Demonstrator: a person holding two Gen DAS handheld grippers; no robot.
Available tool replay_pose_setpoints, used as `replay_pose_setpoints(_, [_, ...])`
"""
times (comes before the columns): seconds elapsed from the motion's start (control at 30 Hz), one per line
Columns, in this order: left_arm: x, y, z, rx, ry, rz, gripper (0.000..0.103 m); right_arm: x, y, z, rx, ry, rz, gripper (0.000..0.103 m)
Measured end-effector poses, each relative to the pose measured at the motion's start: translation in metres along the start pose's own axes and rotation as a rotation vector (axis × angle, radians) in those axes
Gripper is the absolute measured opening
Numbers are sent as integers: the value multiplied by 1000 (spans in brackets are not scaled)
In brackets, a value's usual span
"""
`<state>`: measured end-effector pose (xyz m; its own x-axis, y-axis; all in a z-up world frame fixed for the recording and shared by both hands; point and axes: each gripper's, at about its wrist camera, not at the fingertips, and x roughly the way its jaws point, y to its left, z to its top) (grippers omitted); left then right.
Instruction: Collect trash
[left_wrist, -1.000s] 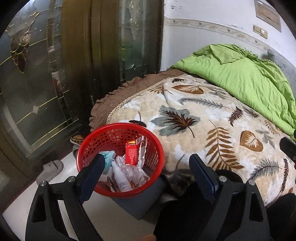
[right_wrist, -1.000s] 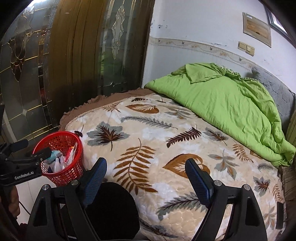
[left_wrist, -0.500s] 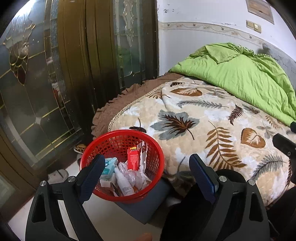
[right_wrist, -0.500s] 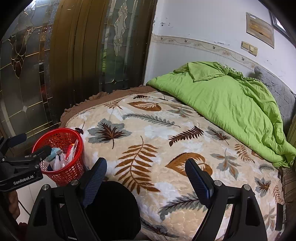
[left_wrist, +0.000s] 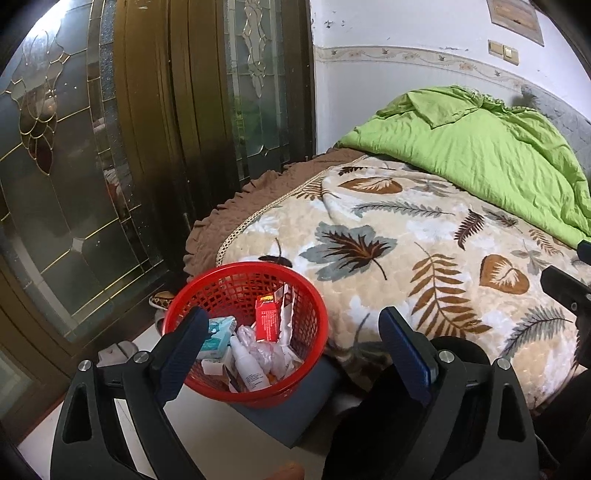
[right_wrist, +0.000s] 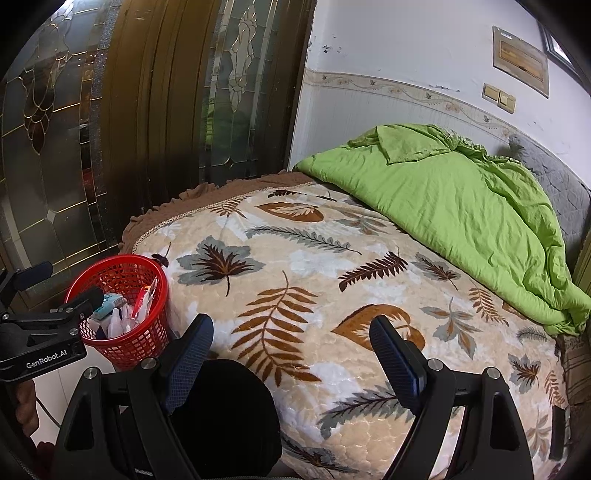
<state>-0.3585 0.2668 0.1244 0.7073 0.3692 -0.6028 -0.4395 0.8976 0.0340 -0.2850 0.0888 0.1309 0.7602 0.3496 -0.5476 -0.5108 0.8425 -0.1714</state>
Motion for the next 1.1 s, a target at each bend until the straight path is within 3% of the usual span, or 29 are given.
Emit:
replay_pose_setpoints(0.6, [-18,-1,3,26,-78,37,93,1,1,-1,-1,4,37,89])
replay_pose_setpoints(1.1, [-9,-7,0,62,-33,21,93,3,0,-2,9,13,52,90])
